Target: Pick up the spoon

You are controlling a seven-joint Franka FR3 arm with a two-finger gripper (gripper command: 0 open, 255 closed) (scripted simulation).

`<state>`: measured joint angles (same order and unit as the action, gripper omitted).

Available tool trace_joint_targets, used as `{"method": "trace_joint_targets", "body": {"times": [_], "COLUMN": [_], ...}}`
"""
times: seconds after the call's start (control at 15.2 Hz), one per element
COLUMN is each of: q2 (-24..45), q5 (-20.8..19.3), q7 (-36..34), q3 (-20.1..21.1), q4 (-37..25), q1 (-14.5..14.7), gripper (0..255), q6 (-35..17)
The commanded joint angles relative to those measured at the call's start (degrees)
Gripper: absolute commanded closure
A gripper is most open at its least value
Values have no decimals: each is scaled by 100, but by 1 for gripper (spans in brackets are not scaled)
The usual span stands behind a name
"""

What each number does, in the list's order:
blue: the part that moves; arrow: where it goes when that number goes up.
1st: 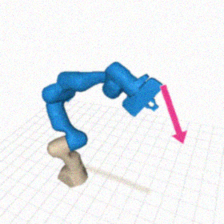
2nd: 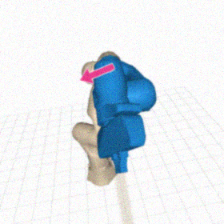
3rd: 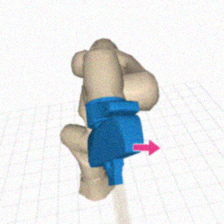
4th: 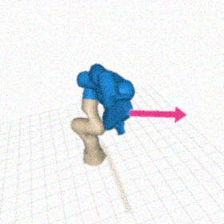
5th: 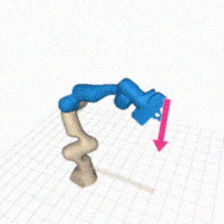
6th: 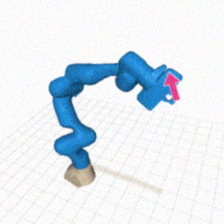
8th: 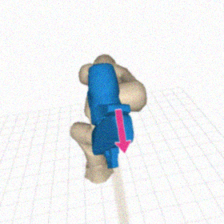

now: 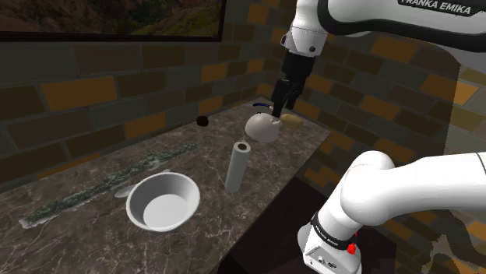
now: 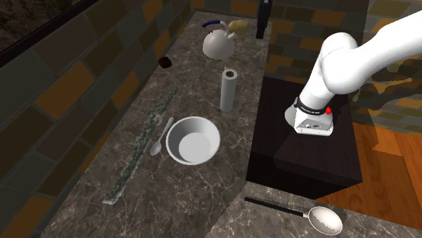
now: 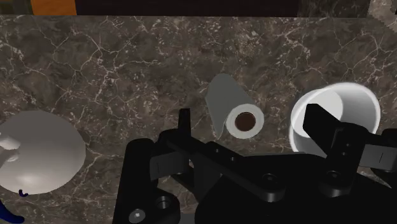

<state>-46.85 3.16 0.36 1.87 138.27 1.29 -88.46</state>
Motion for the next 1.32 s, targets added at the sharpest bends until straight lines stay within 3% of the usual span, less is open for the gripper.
{"method": "trace_joint_targets", "body": {"times": [0.0, 0.66, 1.25], "q2": [0, 1087, 2721], "q5": [0, 559, 740], "q7": [0, -467, -908], "q3": [0, 678, 1306], "q4": [0, 621, 446], "q1": [0, 309, 481], "gripper": [0, 0, 0], "q6": [0, -2136, -4005]}}
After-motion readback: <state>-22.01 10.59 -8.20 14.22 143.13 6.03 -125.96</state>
